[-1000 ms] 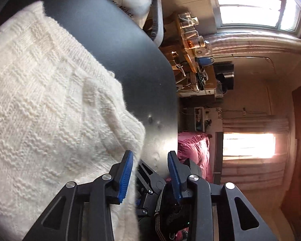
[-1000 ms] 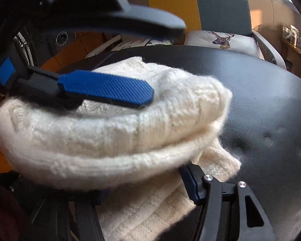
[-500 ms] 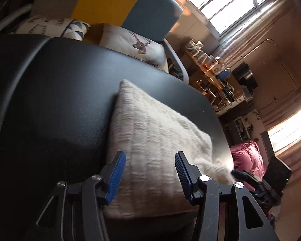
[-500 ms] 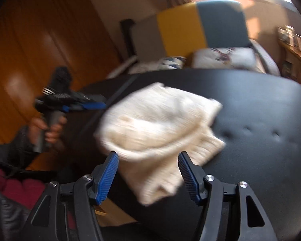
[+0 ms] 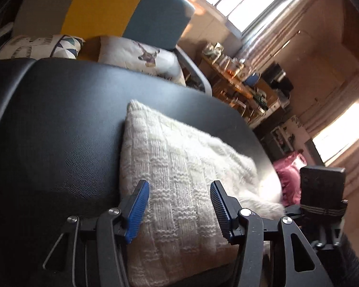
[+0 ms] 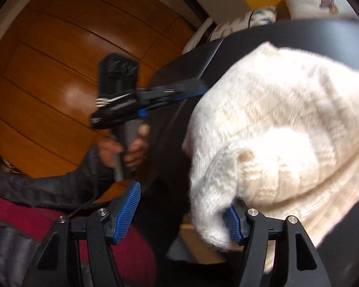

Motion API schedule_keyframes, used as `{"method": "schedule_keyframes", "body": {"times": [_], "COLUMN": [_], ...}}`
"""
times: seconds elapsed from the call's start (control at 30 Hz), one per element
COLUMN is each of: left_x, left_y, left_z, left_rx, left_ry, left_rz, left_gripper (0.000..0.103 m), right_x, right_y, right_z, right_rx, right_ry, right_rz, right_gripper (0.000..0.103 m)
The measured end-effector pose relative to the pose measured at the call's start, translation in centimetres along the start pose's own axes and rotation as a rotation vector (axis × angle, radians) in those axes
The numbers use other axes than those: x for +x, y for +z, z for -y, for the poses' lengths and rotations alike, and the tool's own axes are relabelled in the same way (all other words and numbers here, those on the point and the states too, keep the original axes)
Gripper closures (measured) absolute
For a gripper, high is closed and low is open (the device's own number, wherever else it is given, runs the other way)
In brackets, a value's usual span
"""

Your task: Fold clothes

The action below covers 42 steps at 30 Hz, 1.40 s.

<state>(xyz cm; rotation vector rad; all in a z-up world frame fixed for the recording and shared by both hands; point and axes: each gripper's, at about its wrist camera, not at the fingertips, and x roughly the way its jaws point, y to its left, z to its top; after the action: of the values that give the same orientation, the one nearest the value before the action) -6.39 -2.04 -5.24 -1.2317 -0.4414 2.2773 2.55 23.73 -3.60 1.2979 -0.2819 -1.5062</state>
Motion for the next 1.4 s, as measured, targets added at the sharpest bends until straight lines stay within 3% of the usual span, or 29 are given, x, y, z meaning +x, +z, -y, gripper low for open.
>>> {"method": "schedule_keyframes", "body": {"times": [0.07,0.13,0.27,0.4,0.6,0.67,0.93,1.13,1.23,1.33,1.4], "left_x": [1.3,1.7,2.1,0.2,0.0,0.6,2.8,4.9,5.0,5.0,5.0], "left_y": [-1.2,-2.3,-3.9,-3.2,-3.7,-3.9,-6.1,-7.6,-7.6,-7.7,-7.9], "left_z": [1.7,2.8,4.4,4.6,7.2,8.3,12.0,12.9,12.5,12.4,12.4], "left_rx": [0.146,0.24,0.369,0.3,0.315,0.33,0.413,0.467,0.441,0.434,0.436], "left_ry": [0.051,0.083,0.117,0.014,-0.073,-0.089,-0.152,-0.116,-0.125,-0.125,-0.121], "left_rz": [-0.022,-0.025,-0.033,-0.003,0.007,-0.006,-0.069,-0.107,-0.111,-0.111,-0.11], "left_gripper": [0.05,0.05,0.049,0.05,0.05,0.05,0.05,0.047,0.047,0.047,0.047], "right_x": [0.5,0.7,-0.9,-2.8,-8.6,-8.9,-7.1,-5.2,-5.1,-4.7,-4.6], "right_y": [-1.8,-3.6,-5.6,-6.7,-5.9,-4.8,-2.0,-3.0,-2.9,-2.4,-2.1], "right_z": [1.1,2.5,3.4,2.5,3.1,4.2,7.7,11.5,10.8,9.3,8.9], "right_rx": [0.027,0.067,0.121,0.129,0.21,0.243,0.345,0.573,0.507,0.38,0.387], "right_ry": [-0.066,-0.144,-0.1,-0.096,-0.123,-0.171,-0.209,-0.148,-0.186,-0.286,-0.327], "right_rz": [-0.073,-0.115,0.012,0.13,0.457,0.514,0.561,0.605,0.606,0.587,0.576], "right_gripper": [0.039,0.051,0.053,0.049,0.046,0.046,0.049,0.045,0.045,0.045,0.045]}}
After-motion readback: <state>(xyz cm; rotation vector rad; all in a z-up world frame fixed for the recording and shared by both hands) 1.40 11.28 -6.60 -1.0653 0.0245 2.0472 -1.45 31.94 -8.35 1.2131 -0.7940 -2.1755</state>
